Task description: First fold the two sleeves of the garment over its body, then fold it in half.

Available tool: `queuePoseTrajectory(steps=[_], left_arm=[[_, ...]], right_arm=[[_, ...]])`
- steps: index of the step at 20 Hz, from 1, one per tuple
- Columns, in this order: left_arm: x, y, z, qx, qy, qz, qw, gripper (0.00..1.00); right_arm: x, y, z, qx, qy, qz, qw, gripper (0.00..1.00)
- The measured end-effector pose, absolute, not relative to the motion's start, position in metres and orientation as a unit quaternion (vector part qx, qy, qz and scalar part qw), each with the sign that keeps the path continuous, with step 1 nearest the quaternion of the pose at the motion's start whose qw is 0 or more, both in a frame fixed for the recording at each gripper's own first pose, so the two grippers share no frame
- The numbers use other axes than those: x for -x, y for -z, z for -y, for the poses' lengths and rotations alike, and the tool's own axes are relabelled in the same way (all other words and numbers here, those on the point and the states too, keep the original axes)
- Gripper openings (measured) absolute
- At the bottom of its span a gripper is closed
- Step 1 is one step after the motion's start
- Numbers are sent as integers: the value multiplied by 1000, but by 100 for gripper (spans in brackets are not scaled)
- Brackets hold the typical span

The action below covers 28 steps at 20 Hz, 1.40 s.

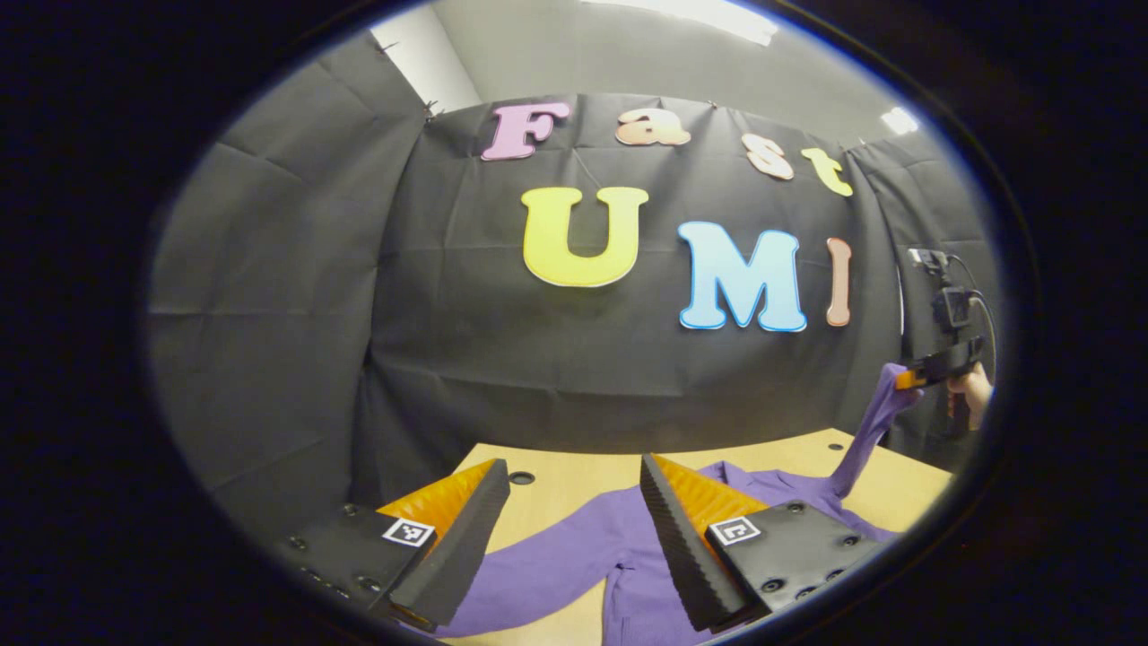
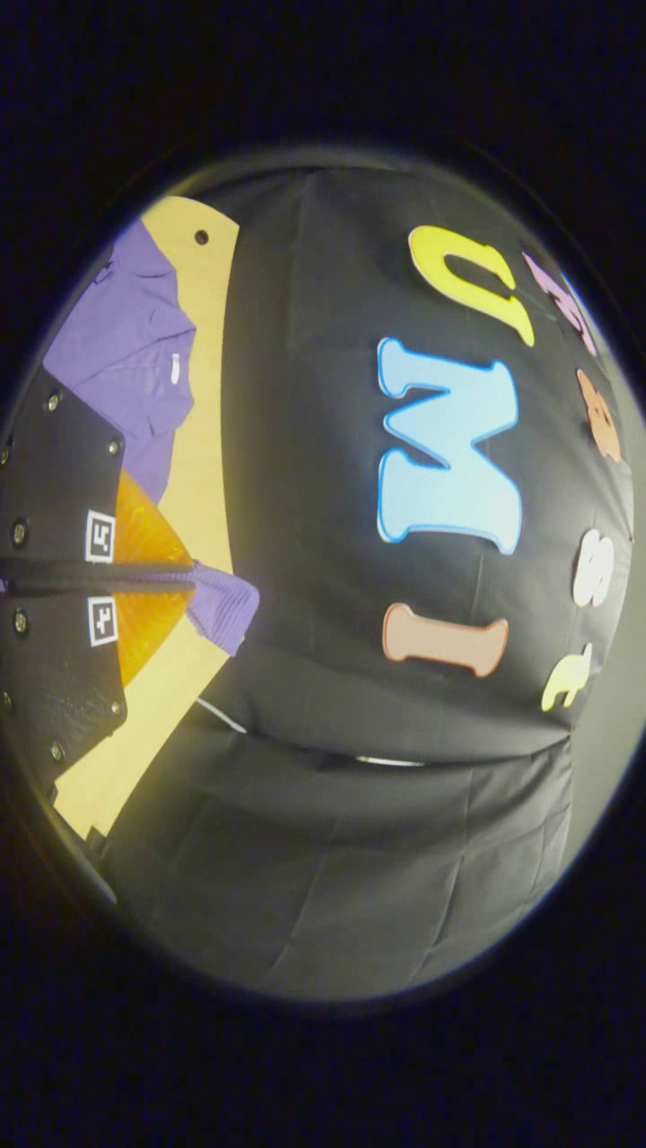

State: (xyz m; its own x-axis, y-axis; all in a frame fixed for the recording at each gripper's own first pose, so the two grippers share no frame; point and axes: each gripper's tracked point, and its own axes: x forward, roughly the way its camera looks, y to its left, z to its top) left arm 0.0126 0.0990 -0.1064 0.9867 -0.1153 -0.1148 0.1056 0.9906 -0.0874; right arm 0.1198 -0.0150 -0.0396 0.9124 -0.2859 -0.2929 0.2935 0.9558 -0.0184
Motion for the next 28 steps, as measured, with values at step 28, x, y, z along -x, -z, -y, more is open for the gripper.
queuePoseTrajectory(steps=[28], left_arm=[[7, 150, -152, 60, 20, -91, 994, 93]], right_arm=[[-163, 219, -325, 156, -140, -299, 931, 0]])
